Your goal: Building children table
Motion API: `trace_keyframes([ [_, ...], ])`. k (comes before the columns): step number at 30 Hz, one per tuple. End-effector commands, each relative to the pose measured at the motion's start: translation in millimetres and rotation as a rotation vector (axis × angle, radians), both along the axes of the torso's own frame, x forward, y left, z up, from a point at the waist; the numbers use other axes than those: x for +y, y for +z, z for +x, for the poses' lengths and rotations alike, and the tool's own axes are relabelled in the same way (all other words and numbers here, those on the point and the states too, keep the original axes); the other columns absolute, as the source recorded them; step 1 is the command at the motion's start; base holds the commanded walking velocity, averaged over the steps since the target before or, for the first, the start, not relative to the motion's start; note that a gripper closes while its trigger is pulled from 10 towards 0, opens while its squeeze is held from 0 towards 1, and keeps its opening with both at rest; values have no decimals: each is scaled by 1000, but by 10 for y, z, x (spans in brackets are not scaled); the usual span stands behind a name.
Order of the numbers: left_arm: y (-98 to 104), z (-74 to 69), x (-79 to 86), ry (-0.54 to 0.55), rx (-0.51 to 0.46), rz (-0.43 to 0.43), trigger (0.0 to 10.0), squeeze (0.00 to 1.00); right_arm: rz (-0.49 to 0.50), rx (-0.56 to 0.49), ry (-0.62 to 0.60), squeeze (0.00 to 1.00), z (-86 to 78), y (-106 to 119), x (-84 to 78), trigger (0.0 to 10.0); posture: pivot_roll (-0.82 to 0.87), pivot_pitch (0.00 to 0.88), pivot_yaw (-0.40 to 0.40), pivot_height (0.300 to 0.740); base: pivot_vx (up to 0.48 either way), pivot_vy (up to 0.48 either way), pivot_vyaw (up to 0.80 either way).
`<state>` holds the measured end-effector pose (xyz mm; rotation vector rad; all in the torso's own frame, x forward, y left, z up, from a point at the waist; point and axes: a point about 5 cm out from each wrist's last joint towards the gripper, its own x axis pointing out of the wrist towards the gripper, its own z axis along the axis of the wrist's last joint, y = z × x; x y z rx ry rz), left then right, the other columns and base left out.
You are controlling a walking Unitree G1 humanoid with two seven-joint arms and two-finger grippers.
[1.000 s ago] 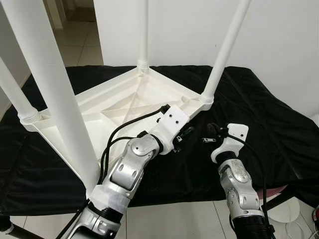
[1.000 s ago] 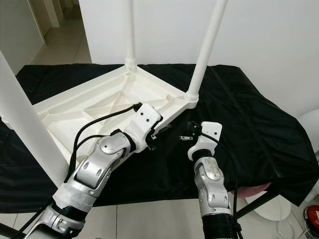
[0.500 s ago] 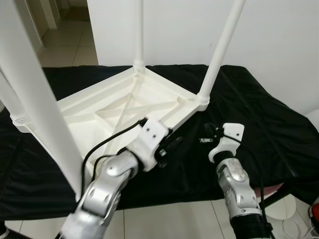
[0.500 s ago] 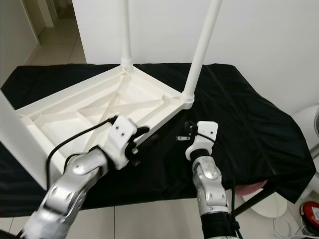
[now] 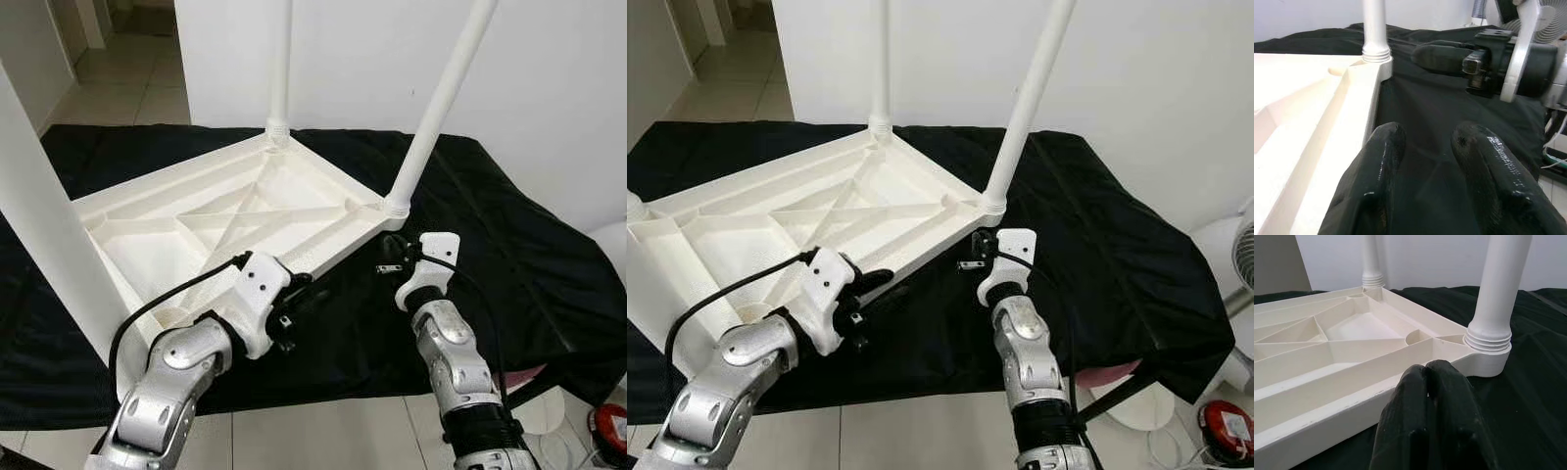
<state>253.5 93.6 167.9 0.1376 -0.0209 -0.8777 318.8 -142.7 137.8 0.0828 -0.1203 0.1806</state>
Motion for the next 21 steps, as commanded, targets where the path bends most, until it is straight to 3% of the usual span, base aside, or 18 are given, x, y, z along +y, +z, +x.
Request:
trace_keyframes([
  [1, -4, 61, 98, 49, -5, 0, 10000, 0, -7, -12, -7, 0, 18, 19, -33, 10000, 57, 0, -108, 740, 0, 0, 0],
  [6, 13, 59, 213, 58, -18, 14, 10000, 0, 1, -18, -18, 0, 11, 23, -43, 10000, 51, 0, -96, 740, 0, 0, 0],
  [8, 18, -117, 237, -17, -6, 26, 10000, 0, 3, -17, -22, 0, -18, 1, -37, 10000, 51, 0, -87, 740, 0, 0, 0],
  [12, -15, -282, 259, -79, 27, 48, 10000, 0, 4, -13, -24, 0, -34, -19, -39, 10000, 53, 0, -85, 740, 0, 0, 0],
  [17, -125, -628, 443, -160, 179, 98, 10000, 0, 5, -13, -25, 0, -21, -23, -53, 10000, 76, 0, -92, 740, 0, 0, 0],
  [21, -127, -674, 493, -158, 203, 99, 10000, 0, 5, -14, -24, 0, -14, -21, -54, 10000, 79, 0, -95, 740, 0, 0, 0],
])
